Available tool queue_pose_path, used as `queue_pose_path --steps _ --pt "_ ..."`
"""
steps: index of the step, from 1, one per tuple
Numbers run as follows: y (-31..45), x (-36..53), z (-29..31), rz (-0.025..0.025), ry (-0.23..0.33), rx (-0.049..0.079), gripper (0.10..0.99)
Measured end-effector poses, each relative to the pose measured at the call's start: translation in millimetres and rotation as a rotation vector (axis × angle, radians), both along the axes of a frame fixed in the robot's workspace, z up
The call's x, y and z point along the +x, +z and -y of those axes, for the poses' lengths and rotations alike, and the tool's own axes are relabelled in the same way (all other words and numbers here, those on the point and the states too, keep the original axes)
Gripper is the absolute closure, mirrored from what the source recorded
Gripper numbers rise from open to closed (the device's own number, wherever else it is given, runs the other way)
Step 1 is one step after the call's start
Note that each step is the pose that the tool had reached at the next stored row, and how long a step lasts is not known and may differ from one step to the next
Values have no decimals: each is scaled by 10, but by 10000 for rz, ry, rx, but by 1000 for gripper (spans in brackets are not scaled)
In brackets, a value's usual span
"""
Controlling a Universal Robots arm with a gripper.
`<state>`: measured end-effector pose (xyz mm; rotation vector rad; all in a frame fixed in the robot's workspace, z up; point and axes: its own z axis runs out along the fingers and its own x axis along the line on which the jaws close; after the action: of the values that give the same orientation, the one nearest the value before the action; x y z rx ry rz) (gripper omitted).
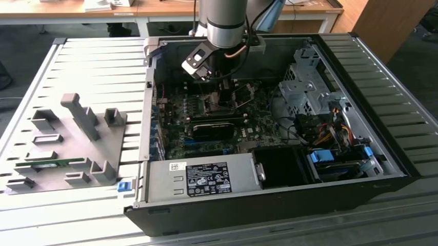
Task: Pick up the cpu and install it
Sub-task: 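Place the cpu into insertion slot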
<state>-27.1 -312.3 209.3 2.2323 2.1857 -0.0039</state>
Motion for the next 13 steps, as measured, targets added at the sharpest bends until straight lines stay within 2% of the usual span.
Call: queue_pose_path --steps 13 --pt "-60 -9 3 0 1 -2 545"
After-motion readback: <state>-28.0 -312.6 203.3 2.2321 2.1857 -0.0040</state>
